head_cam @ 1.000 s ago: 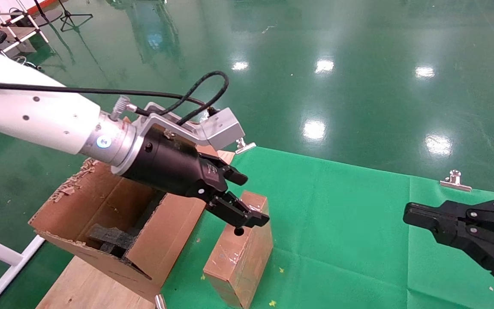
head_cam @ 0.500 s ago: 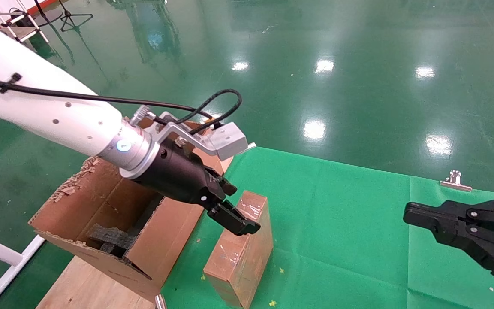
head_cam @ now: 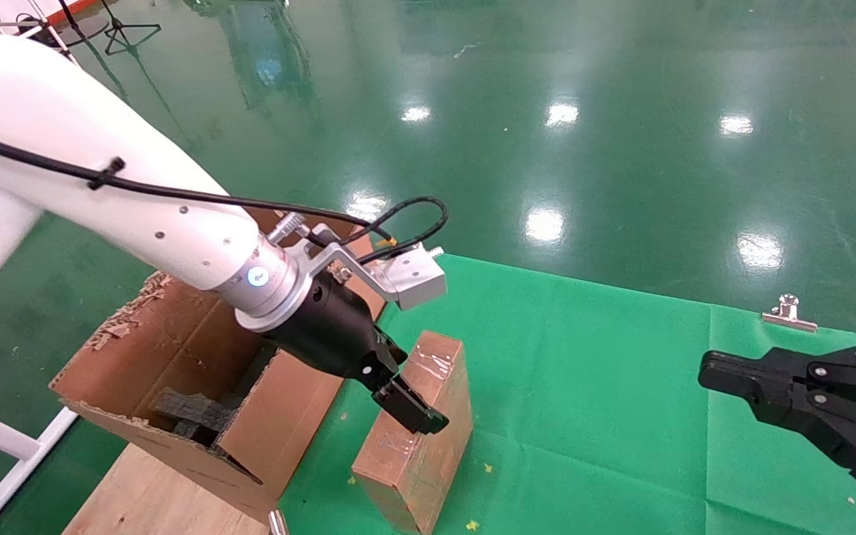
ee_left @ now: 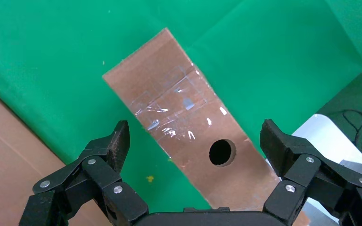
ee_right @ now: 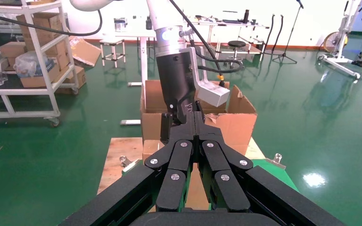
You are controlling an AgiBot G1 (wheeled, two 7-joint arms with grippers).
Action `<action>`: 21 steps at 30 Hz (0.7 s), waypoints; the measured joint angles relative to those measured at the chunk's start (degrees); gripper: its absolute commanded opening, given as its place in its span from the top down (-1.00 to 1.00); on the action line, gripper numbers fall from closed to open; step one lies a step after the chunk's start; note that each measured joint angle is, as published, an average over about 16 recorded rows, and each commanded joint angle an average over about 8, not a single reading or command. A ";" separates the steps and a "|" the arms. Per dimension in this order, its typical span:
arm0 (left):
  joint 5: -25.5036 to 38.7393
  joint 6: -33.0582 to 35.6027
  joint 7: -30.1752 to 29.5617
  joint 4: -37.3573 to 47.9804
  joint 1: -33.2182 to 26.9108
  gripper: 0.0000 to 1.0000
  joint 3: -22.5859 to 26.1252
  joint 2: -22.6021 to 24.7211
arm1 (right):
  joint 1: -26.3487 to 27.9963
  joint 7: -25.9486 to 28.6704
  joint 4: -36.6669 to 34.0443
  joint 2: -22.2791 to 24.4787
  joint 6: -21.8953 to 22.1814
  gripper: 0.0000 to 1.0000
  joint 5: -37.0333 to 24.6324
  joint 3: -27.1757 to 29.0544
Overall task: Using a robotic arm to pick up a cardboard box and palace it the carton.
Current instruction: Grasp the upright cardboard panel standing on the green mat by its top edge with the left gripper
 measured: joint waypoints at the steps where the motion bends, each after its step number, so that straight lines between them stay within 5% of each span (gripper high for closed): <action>1: 0.12 -0.05 -0.32 0.00 -0.08 -1.00 0.46 0.21 | 0.00 0.00 0.00 0.00 0.00 1.00 0.00 0.00; 8: 0.79 -0.39 -2.16 0.00 -0.67 -1.00 3.04 1.35 | 0.00 0.00 0.00 0.00 0.00 0.93 0.01 0.00; 12: 1.00 -0.53 -2.78 -0.01 -1.00 -1.00 3.91 1.73 | -0.01 -0.01 -0.01 0.00 0.01 -0.01 0.01 0.00; 16: 1.09 -0.61 -3.09 -0.01 -1.27 -0.10 4.33 1.88 | -0.01 -0.01 -0.01 0.01 0.01 -0.94 0.01 0.00; 20: 1.11 -0.65 -3.17 -0.01 -1.38 0.90 4.44 1.90 | -0.01 -0.01 -0.02 0.01 0.02 -1.00 0.01 0.00; 21: 1.10 -0.66 -3.16 0.00 -1.38 1.00 4.43 1.90 | -0.01 -0.01 -0.02 0.01 0.02 -1.00 0.01 0.00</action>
